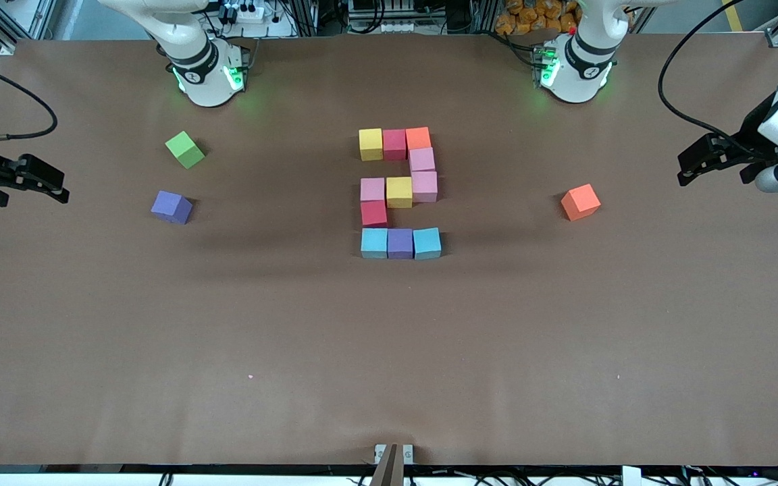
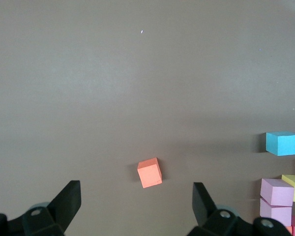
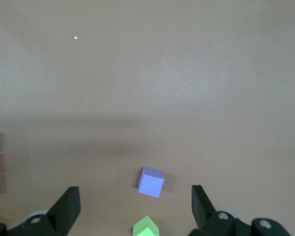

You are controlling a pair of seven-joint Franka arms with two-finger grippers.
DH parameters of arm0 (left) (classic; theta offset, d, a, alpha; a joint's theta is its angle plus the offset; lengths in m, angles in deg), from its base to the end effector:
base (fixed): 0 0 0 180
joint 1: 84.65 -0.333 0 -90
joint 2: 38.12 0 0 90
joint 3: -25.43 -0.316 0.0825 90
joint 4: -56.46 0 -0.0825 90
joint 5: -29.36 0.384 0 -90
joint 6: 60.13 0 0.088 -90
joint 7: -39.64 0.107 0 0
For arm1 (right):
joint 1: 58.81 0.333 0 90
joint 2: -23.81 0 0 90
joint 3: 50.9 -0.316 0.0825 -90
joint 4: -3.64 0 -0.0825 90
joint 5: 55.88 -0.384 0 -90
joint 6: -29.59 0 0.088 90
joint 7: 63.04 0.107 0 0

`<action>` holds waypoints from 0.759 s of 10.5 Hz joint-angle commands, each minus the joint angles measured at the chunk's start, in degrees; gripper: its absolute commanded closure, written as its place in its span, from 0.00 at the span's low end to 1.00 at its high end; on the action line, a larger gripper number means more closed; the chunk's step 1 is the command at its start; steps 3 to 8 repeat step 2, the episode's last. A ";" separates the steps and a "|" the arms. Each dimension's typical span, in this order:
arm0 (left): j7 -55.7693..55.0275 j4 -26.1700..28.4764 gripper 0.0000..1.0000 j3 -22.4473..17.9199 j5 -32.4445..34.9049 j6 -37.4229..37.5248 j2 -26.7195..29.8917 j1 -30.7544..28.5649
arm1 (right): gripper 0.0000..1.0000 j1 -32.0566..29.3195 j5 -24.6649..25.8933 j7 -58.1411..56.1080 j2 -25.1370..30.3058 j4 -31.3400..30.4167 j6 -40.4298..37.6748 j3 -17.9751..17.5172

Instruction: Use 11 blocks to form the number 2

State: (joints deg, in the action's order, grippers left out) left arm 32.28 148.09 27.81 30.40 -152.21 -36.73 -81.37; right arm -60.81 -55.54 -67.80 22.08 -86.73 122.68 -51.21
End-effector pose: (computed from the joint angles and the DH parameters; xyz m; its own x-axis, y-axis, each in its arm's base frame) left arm 0.5480 -0.0527 0.6277 0.9990 0.0290 0.0343 0.0295 -0.9995 -0.0149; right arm 0.5683 -0.0174 0.6093 0.9984 0.0539 0.0167 0.0538 -0.9985 0.0072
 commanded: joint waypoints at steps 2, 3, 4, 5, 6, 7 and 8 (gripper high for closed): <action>-1.17 -0.40 0.00 0.78 -0.24 1.90 0.72 -0.47 | 0.00 0.07 0.02 0.20 0.84 -0.07 -0.46 -0.04; -1.17 -0.40 0.00 0.78 -0.24 1.90 0.72 -0.47 | 0.00 0.07 0.02 0.20 0.84 -0.07 -0.46 -0.04; -1.17 -0.40 0.00 0.78 -0.24 1.90 0.72 -0.47 | 0.00 0.07 0.02 0.20 0.84 -0.07 -0.46 -0.04; -1.17 -0.40 0.00 0.78 -0.24 1.90 0.72 -0.47 | 0.00 0.07 0.02 0.20 0.84 -0.07 -0.46 -0.04; -1.17 -0.40 0.00 0.78 -0.24 1.90 0.72 -0.47 | 0.00 0.07 0.02 0.20 0.84 -0.07 -0.46 -0.04; -1.17 -0.40 0.00 0.78 -0.24 1.90 0.72 -0.47 | 0.00 0.07 0.02 0.20 0.84 -0.07 -0.46 -0.04; -1.17 -0.40 0.00 0.78 -0.24 1.90 0.72 -0.47 | 0.00 0.07 0.02 0.20 0.84 -0.07 -0.46 -0.04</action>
